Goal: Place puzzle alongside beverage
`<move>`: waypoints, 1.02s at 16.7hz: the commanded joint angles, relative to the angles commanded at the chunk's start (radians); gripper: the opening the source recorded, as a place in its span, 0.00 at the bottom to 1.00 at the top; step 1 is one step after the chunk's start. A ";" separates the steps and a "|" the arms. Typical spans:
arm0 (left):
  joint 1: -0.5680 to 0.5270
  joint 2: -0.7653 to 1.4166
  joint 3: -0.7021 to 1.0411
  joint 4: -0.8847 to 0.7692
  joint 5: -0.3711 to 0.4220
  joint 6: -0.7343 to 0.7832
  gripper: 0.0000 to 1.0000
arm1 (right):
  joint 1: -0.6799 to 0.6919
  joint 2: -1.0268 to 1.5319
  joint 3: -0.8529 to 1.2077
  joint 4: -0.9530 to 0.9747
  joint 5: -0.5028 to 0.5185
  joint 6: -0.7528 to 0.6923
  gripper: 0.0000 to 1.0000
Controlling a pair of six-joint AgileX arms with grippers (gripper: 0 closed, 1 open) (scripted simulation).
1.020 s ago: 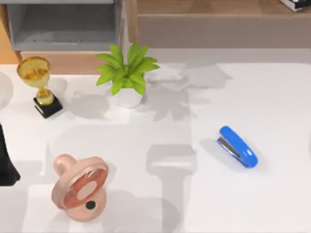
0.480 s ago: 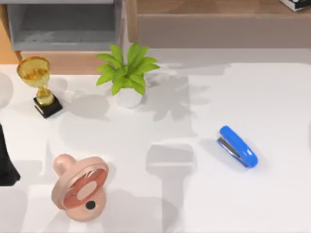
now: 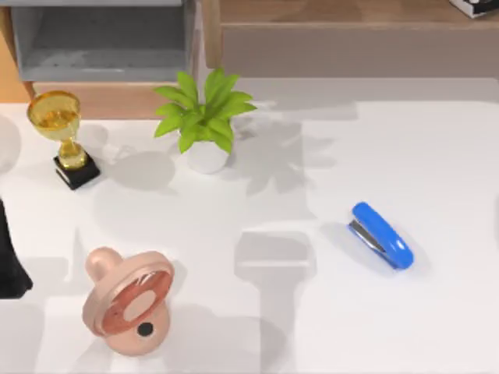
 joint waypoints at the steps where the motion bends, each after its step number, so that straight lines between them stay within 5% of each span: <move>1: 0.000 0.000 0.000 0.000 0.000 0.000 1.00 | 0.000 0.000 0.000 0.000 0.000 0.000 0.25; 5: 0.000 0.000 0.000 0.000 0.000 0.000 1.00 | 0.000 0.000 0.000 0.000 0.000 0.000 0.00; 17: 0.000 0.000 0.000 0.000 0.000 0.000 1.00 | -0.003 0.004 0.037 -0.032 -0.001 0.001 0.00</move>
